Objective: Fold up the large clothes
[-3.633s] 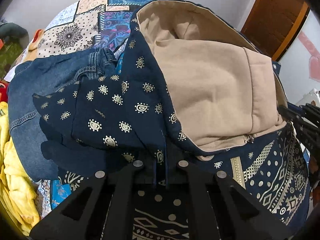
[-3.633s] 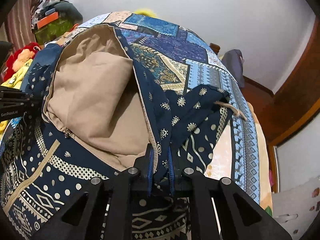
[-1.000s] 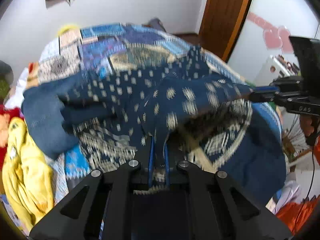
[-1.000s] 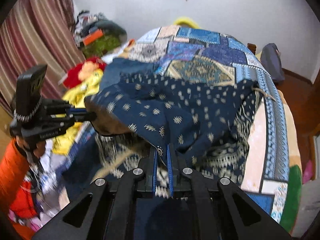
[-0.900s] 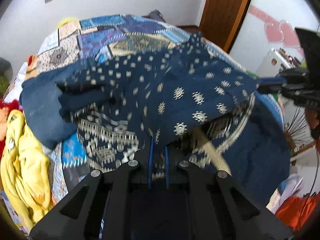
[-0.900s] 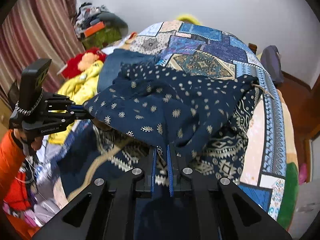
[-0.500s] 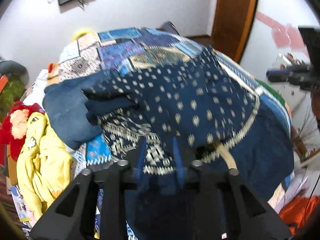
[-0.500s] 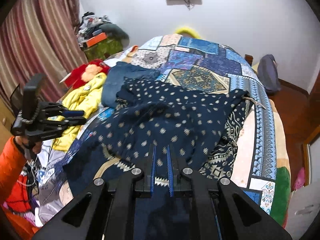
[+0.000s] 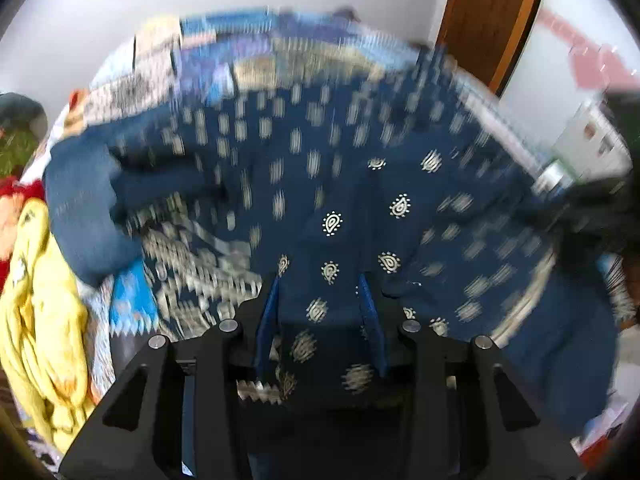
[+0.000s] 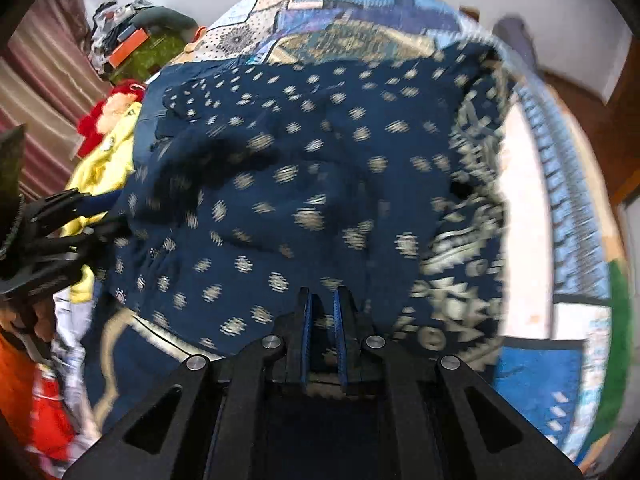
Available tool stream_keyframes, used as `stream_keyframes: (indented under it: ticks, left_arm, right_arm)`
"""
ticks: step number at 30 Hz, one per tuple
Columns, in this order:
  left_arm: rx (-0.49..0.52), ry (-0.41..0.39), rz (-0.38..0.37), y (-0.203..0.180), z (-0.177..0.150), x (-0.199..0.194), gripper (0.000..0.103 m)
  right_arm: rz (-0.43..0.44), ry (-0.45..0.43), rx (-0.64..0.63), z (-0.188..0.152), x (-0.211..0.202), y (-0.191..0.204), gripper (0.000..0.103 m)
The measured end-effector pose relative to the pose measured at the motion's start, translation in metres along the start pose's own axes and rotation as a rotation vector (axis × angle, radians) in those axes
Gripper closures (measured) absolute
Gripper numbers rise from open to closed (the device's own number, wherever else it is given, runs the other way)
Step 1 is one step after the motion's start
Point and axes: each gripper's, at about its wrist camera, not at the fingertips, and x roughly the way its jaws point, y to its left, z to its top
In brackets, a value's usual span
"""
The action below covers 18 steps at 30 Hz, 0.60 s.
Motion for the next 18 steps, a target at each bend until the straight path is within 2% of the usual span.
stream_keyframes:
  ticks: [1,2,3,4,6,9,12,13,15,16,18]
  left_arm:
    - [-0.004,0.022,-0.017,0.0,-0.006,0.007,0.062]
    - [-0.011,0.007,-0.019,0.0,-0.013,0.01,0.06]
    - [-0.011,-0.012,-0.006,-0.001,-0.017,0.009,0.054]
    - [-0.007,-0.024,0.02,-0.001,-0.021,0.008,0.046]
    - [0.008,-0.042,0.051,-0.002,-0.027,0.005,0.042]
    - [-0.003,-0.042,0.046,0.002,-0.032,0.008,0.038]
    - [-0.031,-0.033,0.041,0.008,-0.03,0.014,0.028]
    - [-0.045,-0.031,0.038,0.011,-0.03,0.015,0.026]
    - [-0.057,-0.033,0.025,0.013,-0.031,0.015,0.026]
    - [-0.058,-0.037,0.023,0.013,-0.031,0.015,0.027]
    - [-0.054,-0.047,0.023,0.013,-0.033,0.014,0.027]
  right_arm:
    - [-0.064,-0.012,-0.026,-0.003,-0.003,0.001,0.096]
    - [-0.126,-0.026,-0.059,-0.007,-0.005,0.002,0.096]
    - [-0.144,-0.035,-0.072,-0.01,-0.006,0.003,0.096]
    - [-0.146,-0.049,-0.077,-0.014,-0.008,0.001,0.096]
    - [-0.15,-0.067,-0.077,-0.019,-0.009,-0.004,0.096]
    - [-0.154,-0.076,-0.077,-0.021,-0.012,-0.007,0.096]
    - [-0.184,-0.084,-0.088,-0.024,-0.019,-0.008,0.096]
    - [-0.243,-0.075,-0.102,-0.028,-0.019,-0.01,0.093]
    - [-0.31,-0.05,-0.122,-0.038,-0.018,-0.02,0.091]
    - [-0.308,-0.053,-0.12,-0.043,-0.02,-0.027,0.09]
    - [-0.254,-0.059,-0.064,-0.049,-0.024,-0.043,0.079]
